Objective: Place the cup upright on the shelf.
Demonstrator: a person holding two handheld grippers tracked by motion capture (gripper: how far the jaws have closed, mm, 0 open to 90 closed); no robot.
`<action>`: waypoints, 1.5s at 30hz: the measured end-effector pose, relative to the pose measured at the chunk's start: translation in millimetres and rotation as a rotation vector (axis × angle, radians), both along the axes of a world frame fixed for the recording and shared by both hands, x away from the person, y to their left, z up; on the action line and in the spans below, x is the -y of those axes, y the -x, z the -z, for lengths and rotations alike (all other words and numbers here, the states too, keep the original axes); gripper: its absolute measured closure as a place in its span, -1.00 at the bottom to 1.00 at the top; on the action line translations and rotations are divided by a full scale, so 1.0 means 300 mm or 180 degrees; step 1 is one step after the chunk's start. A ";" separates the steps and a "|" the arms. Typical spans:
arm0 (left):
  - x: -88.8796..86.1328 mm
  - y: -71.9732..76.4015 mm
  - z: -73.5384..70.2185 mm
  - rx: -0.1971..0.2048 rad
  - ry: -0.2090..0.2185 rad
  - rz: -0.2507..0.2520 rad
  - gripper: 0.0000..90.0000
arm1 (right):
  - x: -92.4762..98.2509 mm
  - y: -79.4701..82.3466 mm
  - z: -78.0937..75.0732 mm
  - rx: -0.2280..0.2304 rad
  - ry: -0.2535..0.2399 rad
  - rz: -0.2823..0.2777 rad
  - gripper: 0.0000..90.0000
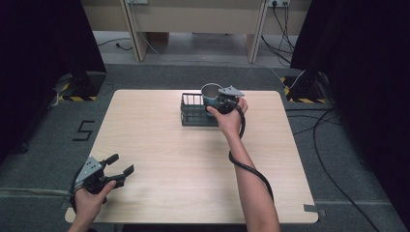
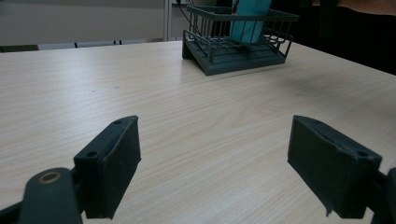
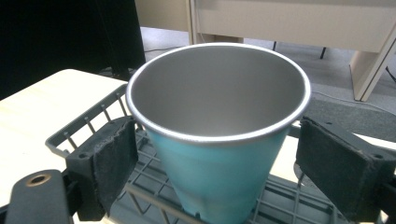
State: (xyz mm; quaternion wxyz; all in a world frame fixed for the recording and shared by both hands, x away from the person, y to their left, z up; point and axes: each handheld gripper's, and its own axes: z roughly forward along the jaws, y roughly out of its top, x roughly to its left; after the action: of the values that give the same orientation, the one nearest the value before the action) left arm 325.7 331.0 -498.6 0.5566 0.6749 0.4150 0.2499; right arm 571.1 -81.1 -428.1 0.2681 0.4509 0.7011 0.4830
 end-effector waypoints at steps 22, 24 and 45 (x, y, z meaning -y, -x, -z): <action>0.003 0.000 0.001 -0.0001 -0.0015 -0.0005 -0.63 | 0.130 0.168 0.000 0.0011 -0.0097 -0.0090 -0.67; 0.002 0.000 0.001 -0.0003 -0.0019 -0.0007 -0.63 | 0.142 0.184 0.005 0.0009 -0.0124 -0.0089 -0.67; 0.002 0.000 0.001 -0.0006 -0.0034 -0.0011 -0.63 | 0.251 0.324 0.054 -0.0041 -0.0081 -0.0010 -0.66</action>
State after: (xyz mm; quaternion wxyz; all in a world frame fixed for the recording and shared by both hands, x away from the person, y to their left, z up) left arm 325.5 330.4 -498.8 0.5522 0.6774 0.4154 0.2524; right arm 474.0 -156.5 -444.4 0.2570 0.4563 0.6973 0.4894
